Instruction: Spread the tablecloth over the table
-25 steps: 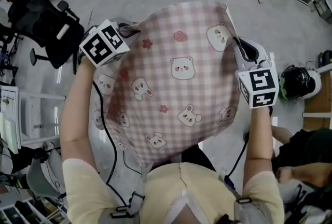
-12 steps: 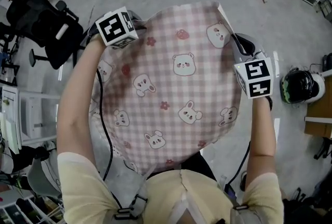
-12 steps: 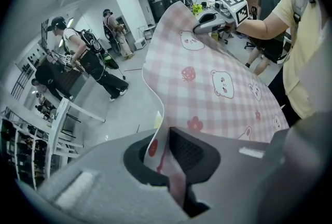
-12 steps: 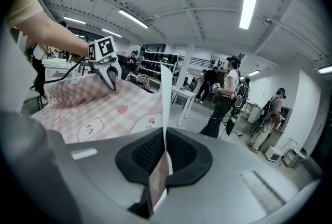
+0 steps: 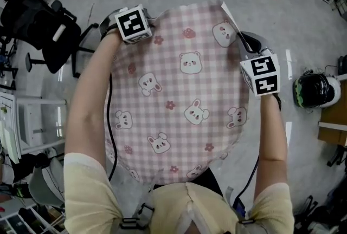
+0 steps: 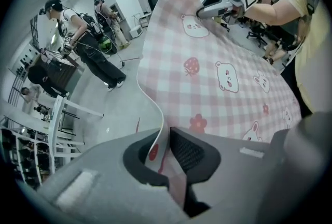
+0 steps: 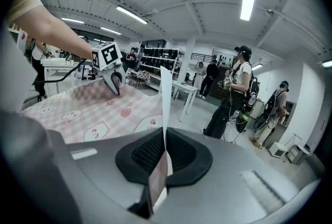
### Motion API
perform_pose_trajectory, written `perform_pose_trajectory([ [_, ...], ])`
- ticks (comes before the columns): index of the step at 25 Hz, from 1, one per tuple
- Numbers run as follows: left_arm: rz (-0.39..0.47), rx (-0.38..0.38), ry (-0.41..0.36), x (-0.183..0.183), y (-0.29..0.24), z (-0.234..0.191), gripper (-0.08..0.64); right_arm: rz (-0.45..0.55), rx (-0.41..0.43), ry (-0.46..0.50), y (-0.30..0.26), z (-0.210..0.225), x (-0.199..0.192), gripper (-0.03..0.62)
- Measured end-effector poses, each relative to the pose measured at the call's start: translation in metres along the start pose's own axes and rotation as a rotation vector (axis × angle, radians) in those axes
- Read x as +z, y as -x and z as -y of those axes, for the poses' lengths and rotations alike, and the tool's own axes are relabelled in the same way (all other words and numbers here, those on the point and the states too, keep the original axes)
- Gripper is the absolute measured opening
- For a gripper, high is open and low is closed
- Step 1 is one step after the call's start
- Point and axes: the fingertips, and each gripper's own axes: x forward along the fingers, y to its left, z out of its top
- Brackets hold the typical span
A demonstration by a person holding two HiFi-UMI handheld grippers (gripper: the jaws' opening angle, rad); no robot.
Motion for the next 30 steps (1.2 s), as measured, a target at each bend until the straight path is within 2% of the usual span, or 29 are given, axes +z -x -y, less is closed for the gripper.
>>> perform_pose_trajectory([
  [3,-0.014,0.046,-0.024,0.006,0.001,-0.007,0.028,-0.024,0.0,0.0,-0.001,-0.002,0.002,0.011],
  [11,-0.019,0.088,-0.021,0.003,-0.019,-0.011,0.061,-0.048,-0.024,-0.025,-0.019,-0.001,-0.016,0.011],
  [14,-0.026,0.118,0.016,-0.004,-0.031,-0.019,0.123,-0.058,-0.026,-0.024,-0.031,0.001,-0.027,0.011],
  [20,-0.041,0.175,0.023,-0.009,-0.047,-0.025,0.173,-0.072,-0.012,-0.046,-0.041,-0.004,-0.037,0.011],
  [24,-0.032,0.234,0.056,-0.01,-0.045,-0.033,0.252,-0.081,-0.014,-0.039,-0.043,-0.006,-0.041,0.012],
  [30,0.004,0.321,0.047,-0.009,-0.037,-0.041,0.298,-0.083,-0.043,-0.042,-0.044,-0.002,-0.043,0.012],
])
